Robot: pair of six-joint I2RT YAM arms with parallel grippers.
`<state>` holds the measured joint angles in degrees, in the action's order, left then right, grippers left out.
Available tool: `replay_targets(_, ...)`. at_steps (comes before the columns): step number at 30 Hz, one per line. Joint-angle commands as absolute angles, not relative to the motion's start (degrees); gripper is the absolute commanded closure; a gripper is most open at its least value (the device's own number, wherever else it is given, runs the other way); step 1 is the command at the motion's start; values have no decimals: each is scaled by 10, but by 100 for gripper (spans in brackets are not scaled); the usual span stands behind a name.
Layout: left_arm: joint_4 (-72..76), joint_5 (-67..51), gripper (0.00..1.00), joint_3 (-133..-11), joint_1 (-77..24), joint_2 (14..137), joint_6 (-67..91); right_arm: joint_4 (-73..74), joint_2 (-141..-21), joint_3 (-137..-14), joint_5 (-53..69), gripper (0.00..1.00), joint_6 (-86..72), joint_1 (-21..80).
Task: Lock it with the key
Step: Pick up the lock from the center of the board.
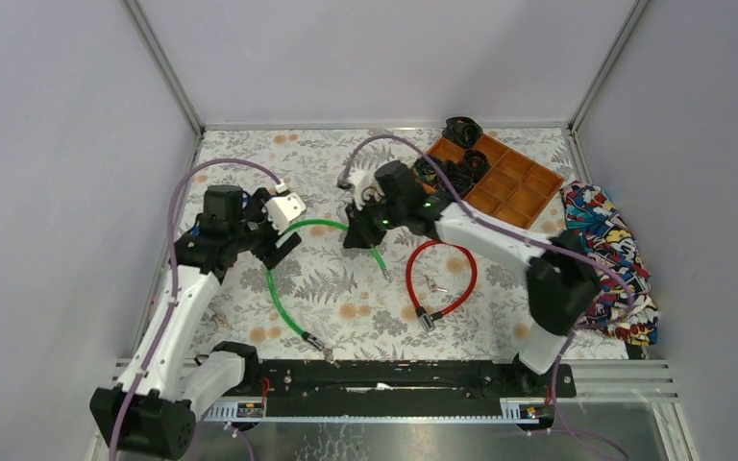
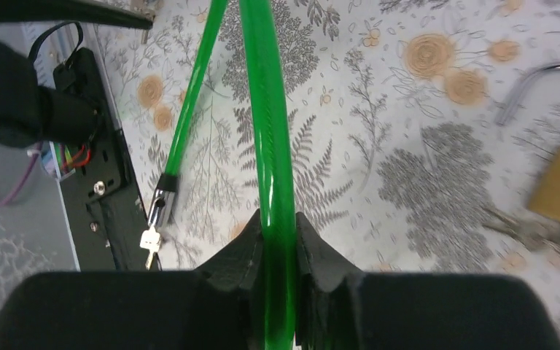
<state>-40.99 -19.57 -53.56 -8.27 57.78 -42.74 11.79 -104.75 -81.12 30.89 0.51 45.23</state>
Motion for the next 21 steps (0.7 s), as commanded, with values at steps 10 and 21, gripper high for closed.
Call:
replay_targets(10, -338, -560, 1, -569, -86, 380, -336, 152, -684, -767, 327, 100, 178, 386)
replay_targets(21, -177, -537, 1, -497, -86, 376, -202, 166, -645, -898, 262, 100, 175, 379)
